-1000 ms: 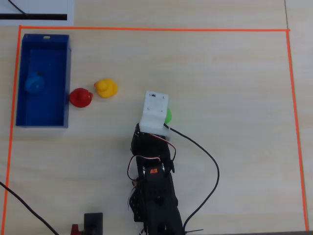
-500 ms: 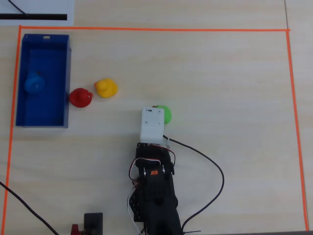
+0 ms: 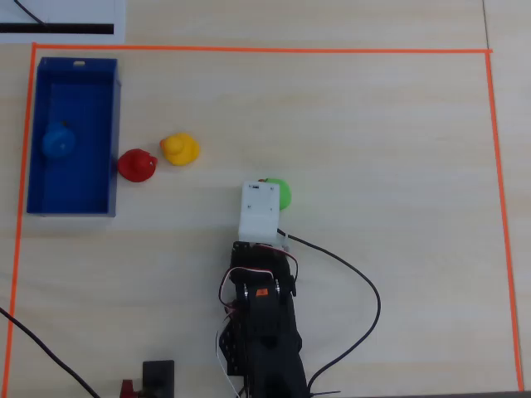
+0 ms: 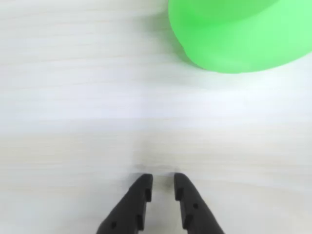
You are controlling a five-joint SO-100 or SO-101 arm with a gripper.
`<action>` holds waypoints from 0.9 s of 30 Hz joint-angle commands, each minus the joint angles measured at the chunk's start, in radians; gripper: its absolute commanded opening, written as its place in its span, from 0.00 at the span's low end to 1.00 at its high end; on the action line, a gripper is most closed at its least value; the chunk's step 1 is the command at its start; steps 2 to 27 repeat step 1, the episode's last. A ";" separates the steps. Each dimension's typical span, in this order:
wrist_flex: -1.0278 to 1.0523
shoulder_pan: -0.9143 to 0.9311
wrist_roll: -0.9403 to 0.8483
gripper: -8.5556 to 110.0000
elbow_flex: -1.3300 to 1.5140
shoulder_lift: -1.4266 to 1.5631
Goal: Grasp blue duck and put it into box.
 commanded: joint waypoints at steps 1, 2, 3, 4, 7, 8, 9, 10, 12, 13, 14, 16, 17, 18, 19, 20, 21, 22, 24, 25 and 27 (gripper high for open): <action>0.018 0.008 0.003 0.10 -0.003 -0.012; 0.018 0.008 0.003 0.10 -0.003 -0.012; 0.018 0.008 0.003 0.10 -0.003 -0.012; 0.018 0.008 0.003 0.10 -0.003 -0.012; 0.018 0.008 0.003 0.10 -0.003 -0.012; 0.018 0.008 0.003 0.10 -0.003 -0.012; 0.018 0.008 0.003 0.10 -0.003 -0.012; 0.018 0.008 0.003 0.10 -0.003 -0.012; 0.018 0.008 0.003 0.10 -0.003 -0.012; 0.018 0.008 0.003 0.10 -0.003 -0.012; 0.018 0.008 0.003 0.10 -0.003 -0.012; 0.018 0.008 0.003 0.10 -0.003 -0.012; 0.018 0.008 0.003 0.10 -0.003 -0.012; 0.018 0.008 0.003 0.10 -0.003 -0.012; 0.018 0.008 0.003 0.10 -0.003 -0.012; 0.018 0.008 0.003 0.10 -0.003 -0.012; 0.018 0.008 0.003 0.10 -0.003 -0.012; 0.018 0.008 0.003 0.10 -0.003 -0.012; 0.018 0.008 0.003 0.10 -0.003 -0.012; 0.018 0.008 0.003 0.10 -0.003 -0.012; 0.018 0.008 0.003 0.10 -0.003 -0.012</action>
